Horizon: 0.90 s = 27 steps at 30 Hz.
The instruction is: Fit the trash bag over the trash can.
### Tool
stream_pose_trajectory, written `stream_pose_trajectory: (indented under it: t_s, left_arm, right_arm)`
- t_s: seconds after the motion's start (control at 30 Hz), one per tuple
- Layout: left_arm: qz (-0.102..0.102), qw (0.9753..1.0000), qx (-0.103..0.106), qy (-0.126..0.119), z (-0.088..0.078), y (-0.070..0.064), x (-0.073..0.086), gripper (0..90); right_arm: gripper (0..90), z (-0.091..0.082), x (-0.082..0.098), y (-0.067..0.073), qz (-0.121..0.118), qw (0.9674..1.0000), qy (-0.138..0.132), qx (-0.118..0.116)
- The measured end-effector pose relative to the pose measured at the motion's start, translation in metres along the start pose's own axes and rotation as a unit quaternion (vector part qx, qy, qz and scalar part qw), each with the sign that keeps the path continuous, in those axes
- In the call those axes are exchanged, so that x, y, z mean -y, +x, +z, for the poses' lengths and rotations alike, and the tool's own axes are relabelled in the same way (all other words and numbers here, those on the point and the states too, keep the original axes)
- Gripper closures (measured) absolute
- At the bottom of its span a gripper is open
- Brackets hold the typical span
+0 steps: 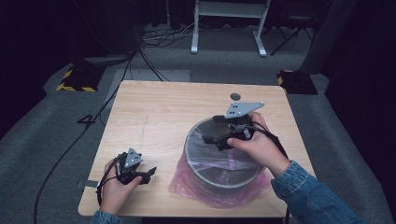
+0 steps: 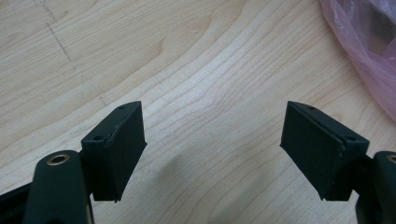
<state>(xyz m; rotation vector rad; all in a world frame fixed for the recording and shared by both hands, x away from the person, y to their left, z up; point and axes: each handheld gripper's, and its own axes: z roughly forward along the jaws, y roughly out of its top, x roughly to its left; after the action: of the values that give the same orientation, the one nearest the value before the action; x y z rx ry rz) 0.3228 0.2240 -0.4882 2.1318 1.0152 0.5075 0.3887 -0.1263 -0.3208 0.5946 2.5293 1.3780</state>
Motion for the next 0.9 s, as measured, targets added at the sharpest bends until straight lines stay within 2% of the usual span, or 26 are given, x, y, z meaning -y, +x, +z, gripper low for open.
stream_pose_trajectory:
  t_s: [0.27,0.53,0.7,0.83,0.9]
  left_arm:
    - [0.002,1.0,0.0,0.003,0.001,-0.002,0.0,21.8]
    - [0.0,1.0,0.005,-0.001,0.001,-0.002,0.001,21.8]
    - [-0.002,1.0,0.006,0.005,0.004,-0.003,0.003,21.8]
    - [0.0,1.0,0.006,0.006,0.004,-0.003,0.003,21.8]
    - [0.001,1.0,0.007,0.006,0.004,-0.003,0.003,21.8]
  right_arm:
    - [19.3,0.02,0.011,-0.002,0.002,0.9993,0.036,-0.004]
    - [17.9,0.033,0.02,0.0,-0.012,0.9968,0.078,-0.008]
    - [16.1,0.041,0.027,-0.001,-0.017,0.9924,0.122,-0.011]
    - [15.3,0.047,0.031,-0.001,-0.019,0.9889,0.146,-0.02]
    - [15.2,0.05,0.033,0.0,-0.01,0.9867,0.16,-0.022]
